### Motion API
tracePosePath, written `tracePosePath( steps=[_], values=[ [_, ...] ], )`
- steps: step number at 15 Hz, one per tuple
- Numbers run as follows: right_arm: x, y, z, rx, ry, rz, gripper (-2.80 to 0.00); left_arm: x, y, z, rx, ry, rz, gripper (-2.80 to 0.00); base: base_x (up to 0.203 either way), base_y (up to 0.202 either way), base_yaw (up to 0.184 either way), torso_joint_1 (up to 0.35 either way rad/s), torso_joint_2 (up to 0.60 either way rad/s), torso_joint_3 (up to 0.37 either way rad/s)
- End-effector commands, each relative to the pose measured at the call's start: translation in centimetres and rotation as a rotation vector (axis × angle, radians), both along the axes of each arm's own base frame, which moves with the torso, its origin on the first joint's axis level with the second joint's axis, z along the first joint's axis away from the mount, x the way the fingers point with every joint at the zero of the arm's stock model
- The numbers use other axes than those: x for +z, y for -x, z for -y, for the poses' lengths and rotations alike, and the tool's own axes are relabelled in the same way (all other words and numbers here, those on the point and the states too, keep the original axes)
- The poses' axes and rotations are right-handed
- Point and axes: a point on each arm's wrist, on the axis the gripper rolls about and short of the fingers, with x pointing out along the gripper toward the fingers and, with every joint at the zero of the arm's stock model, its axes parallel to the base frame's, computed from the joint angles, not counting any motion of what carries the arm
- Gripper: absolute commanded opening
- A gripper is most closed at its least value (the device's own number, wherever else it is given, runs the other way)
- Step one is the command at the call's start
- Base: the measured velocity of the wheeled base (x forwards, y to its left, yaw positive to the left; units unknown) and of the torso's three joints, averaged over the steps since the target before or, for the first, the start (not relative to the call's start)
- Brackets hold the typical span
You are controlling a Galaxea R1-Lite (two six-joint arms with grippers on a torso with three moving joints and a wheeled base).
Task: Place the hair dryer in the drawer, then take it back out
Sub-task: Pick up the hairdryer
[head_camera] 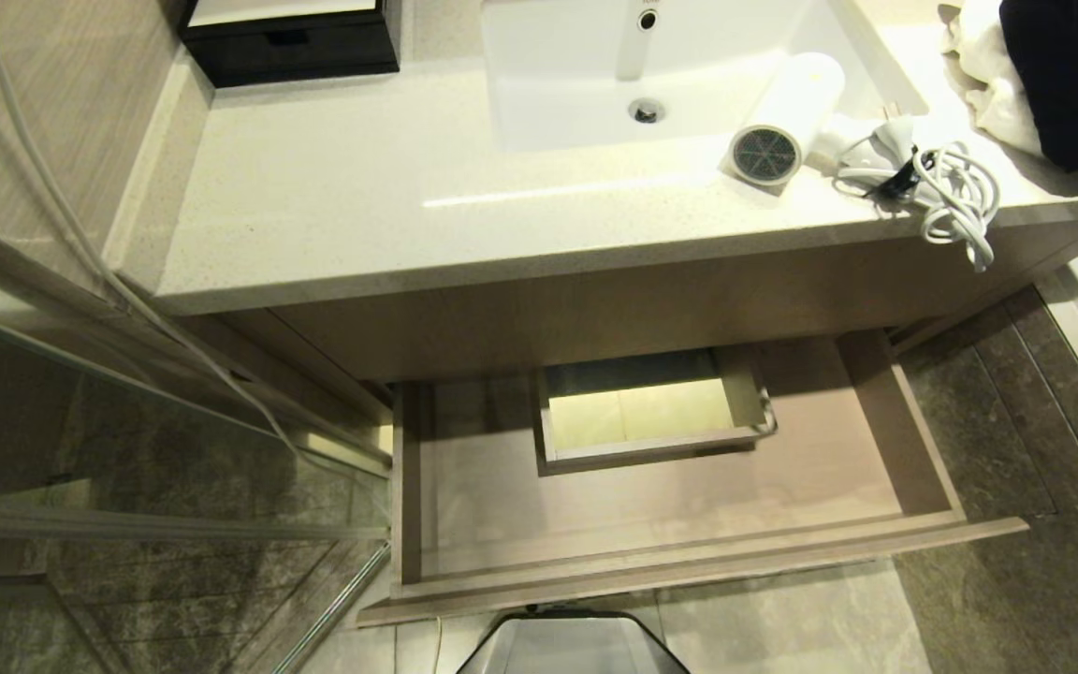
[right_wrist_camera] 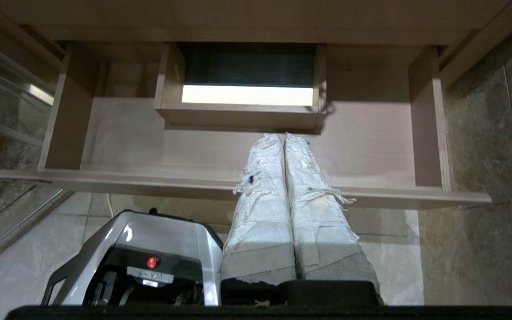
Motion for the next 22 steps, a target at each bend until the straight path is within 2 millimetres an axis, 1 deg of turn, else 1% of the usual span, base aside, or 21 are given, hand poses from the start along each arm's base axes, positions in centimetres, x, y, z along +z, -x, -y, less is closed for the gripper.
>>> tracePosePath(
  steps=[1,12,22],
  values=[
    [-0.51,0.17,0.03,0.001,-0.002,0.024,-2.8,-0.06,0.0,0.0,-0.001,0.0,-0.001,-2.8,0.0,0.0,0.0,0.243,0.01,0.241],
    [-0.55,0.16,0.02,0.002,-0.002,0.023,-2.8,-0.06,-0.01,0.0,-0.001,0.0,-0.003,-2.8,0.0,0.0,0.0,0.279,-0.06,0.215],
    [-0.19,0.27,0.06,-0.01,-0.007,0.034,-2.8,-0.04,-0.01,0.0,-0.001,0.0,-0.001,-2.8,0.0,0.0,0.0,0.016,0.0,0.009]
  ],
)
